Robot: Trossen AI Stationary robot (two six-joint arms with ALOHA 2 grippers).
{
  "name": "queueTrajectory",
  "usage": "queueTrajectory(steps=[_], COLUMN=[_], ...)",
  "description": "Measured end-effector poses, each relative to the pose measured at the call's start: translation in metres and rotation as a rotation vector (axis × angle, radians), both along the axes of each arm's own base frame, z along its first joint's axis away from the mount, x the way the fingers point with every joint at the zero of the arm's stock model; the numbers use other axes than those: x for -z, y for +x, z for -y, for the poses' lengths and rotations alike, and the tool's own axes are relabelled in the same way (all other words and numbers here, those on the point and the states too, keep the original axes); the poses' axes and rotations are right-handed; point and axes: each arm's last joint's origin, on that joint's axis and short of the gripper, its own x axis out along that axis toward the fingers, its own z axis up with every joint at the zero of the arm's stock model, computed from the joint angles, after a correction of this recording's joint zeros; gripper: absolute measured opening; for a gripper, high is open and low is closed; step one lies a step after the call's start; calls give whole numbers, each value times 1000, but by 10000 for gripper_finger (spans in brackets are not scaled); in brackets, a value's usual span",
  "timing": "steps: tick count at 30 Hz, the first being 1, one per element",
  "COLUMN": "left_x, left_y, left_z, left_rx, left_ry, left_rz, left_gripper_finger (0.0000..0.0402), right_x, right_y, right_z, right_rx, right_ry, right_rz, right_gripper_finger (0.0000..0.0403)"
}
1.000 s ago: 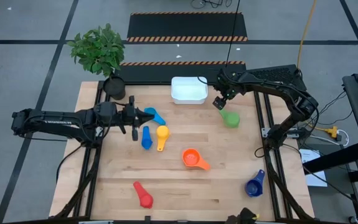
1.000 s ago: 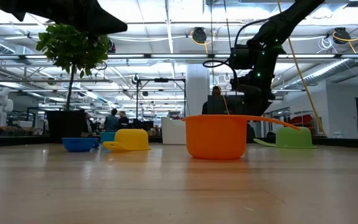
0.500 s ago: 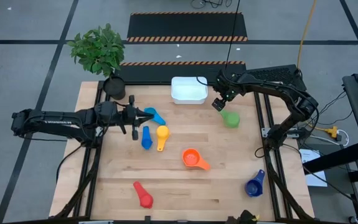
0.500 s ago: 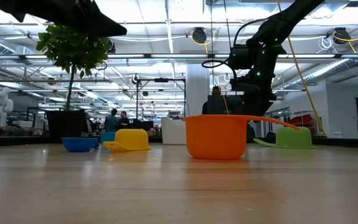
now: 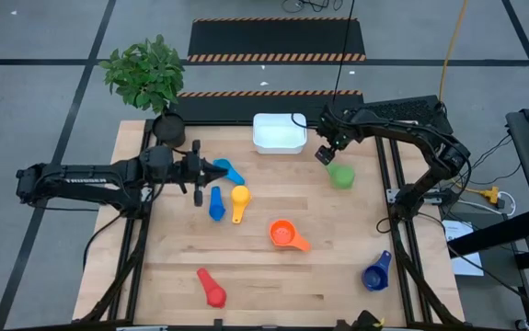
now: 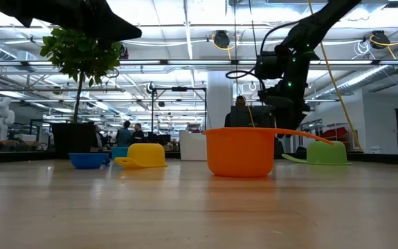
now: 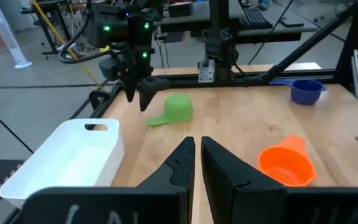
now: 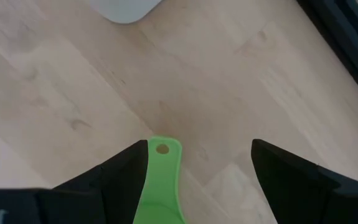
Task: Nest measuring cups in basket
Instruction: Stack the green measuring cup on top of the orange measuring cup
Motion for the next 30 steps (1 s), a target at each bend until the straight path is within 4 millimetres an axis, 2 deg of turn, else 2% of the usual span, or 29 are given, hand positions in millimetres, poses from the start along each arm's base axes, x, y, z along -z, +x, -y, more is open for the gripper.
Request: queueTrajectory(steps=[11,21,30], left_x=[5,2,-1], left_y=[5,6,5], left_z=[-1,-5,-9], left_rx=[6,-10,-30], left_ry=[32,55,65], left_rz=[-31,-3,30], left_gripper_finger=[33,33,33], right_x=[12,24,34], right_y=[-6,3,5], right_z=[-6,-20,-29], right_rx=[26,31,67], right_ry=[35,18,-74], right_rz=[-33,-1,-37], right_gripper_finger=[280,341,342])
